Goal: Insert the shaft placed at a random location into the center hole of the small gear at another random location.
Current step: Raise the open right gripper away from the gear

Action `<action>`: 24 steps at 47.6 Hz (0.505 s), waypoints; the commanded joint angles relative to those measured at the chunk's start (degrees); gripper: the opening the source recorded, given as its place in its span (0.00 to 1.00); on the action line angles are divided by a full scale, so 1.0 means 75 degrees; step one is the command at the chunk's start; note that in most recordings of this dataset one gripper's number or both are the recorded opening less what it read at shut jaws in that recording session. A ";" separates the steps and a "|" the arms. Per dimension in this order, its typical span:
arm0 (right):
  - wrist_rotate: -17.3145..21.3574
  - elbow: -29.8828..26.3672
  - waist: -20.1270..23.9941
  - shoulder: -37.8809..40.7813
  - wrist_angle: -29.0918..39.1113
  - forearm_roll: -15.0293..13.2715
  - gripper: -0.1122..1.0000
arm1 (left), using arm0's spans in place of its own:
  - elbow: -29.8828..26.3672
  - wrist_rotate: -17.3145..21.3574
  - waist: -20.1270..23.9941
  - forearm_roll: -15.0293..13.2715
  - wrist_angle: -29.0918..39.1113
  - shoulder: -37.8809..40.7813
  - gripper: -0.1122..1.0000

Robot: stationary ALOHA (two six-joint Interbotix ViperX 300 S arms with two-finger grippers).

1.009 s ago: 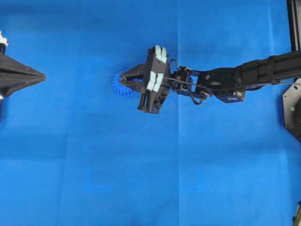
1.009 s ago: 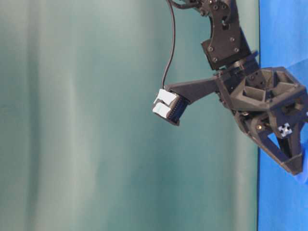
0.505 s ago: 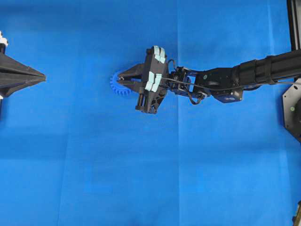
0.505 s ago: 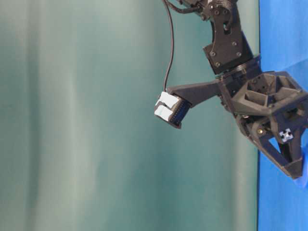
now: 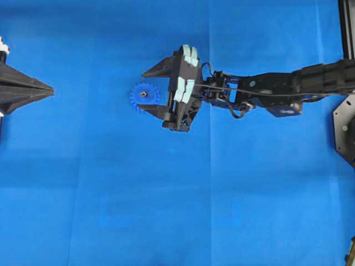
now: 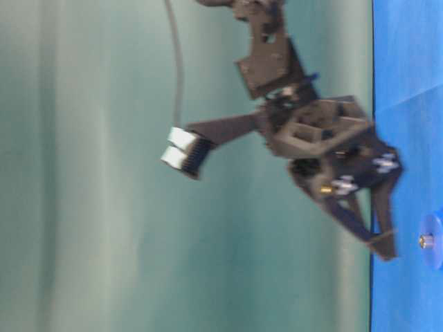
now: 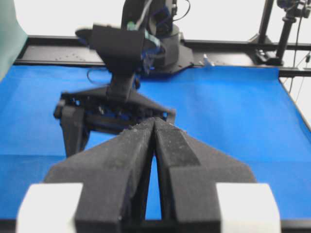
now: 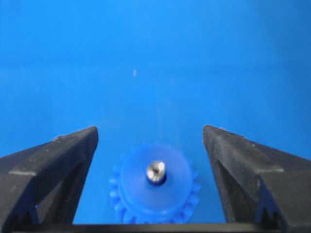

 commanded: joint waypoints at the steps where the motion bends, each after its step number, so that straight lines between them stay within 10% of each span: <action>1: -0.0047 -0.0047 0.0000 -0.0621 0.0141 -0.0035 0.79 | -0.0070 0.0000 0.0012 0.0012 -0.0035 0.0047 0.10; 24: -0.0117 -0.0023 0.0023 -0.1523 0.0750 -0.0035 0.79 | -0.0059 0.0000 0.0012 0.0012 -0.0035 0.0047 0.10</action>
